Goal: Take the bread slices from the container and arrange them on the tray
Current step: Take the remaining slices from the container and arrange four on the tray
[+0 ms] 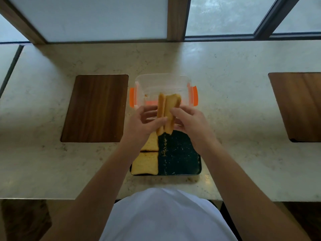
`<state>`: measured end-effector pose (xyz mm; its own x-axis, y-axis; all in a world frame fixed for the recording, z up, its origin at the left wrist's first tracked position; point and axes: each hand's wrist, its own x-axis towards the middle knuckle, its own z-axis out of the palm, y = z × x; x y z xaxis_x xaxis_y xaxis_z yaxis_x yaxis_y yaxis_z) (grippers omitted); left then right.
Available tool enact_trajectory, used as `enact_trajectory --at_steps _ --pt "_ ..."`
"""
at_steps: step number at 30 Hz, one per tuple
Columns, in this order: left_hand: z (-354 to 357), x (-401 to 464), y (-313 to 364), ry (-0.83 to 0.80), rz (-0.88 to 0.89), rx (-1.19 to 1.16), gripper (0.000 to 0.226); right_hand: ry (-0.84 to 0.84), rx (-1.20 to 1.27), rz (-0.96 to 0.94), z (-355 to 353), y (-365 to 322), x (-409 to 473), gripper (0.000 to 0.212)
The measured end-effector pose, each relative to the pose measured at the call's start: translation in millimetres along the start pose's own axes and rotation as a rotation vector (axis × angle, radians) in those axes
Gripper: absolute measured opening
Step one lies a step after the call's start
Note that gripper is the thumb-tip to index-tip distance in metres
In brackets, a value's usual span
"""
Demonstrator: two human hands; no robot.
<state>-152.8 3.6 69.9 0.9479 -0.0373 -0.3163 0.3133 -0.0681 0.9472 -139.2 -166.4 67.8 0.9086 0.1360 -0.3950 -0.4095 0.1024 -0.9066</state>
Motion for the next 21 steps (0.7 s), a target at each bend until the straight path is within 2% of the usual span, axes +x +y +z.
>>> enact_trajectory --at_steps 6,10,12,15,21 --pt "2 -12 -56 0.126 -0.258 0.074 0.032 0.109 0.093 0.264 -23 56 -19 0.018" --pt "1 -17 -90 0.214 -0.378 0.071 0.019 0.200 0.427 0.488 -43 97 -36 0.018" --pt "-5 -19 -102 0.235 -0.452 0.012 0.022 0.304 0.591 0.566 -52 113 -43 0.023" --pt "-12 -23 -115 0.248 -0.515 -0.046 0.033 0.391 0.729 0.584 -60 128 -45 0.022" --pt "-12 -25 -123 0.268 -0.559 -0.174 0.033 0.445 0.918 0.551 -54 137 -30 0.016"
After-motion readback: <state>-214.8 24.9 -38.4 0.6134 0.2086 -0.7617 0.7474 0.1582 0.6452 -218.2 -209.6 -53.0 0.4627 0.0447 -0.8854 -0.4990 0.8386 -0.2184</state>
